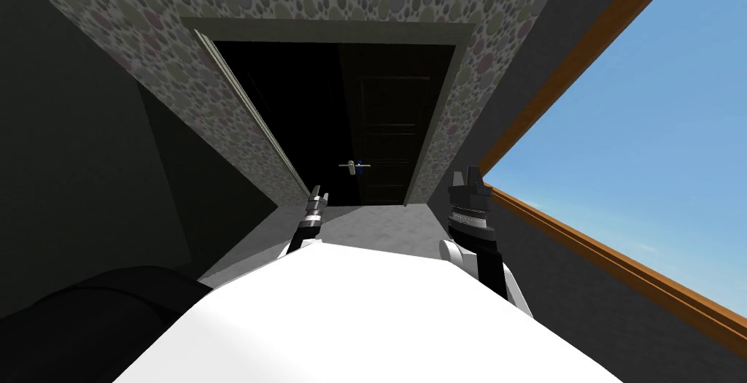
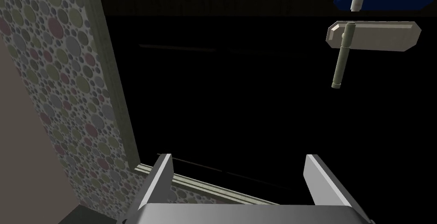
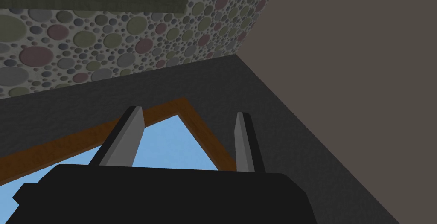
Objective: Pull the door open
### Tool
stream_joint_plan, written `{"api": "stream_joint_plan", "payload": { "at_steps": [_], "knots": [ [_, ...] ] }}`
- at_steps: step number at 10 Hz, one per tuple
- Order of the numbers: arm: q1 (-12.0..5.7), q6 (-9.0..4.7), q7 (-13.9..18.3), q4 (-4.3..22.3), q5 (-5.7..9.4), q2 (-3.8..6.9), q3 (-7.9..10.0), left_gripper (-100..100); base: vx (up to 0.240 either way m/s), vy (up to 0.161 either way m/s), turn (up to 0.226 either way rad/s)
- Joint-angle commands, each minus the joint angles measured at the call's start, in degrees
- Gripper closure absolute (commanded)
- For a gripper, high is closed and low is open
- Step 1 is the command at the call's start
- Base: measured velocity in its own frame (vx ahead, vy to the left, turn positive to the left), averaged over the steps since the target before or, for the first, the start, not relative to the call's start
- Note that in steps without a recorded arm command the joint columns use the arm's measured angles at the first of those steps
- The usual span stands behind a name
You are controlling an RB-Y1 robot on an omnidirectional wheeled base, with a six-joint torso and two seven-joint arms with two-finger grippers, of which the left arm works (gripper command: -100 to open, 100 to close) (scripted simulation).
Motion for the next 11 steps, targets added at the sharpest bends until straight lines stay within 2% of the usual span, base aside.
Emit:
{"api": "stream_joint_plan", "payload": {
  "at_steps": [1,7,11],
  "knots": [
    [0.26,0.38,-0.37,1.46,0.99,0.57,0.53,-100,0.183,0.057,-0.163],
    [-0.05,1.25,-1.67,7.78,4.27,2.26,2.52,-100,0.166,0.051,-0.136],
    [-0.25,1.83,-2.54,12.01,6.47,3.18,3.85,-100,0.192,0.087,-0.133]
  ]
}}
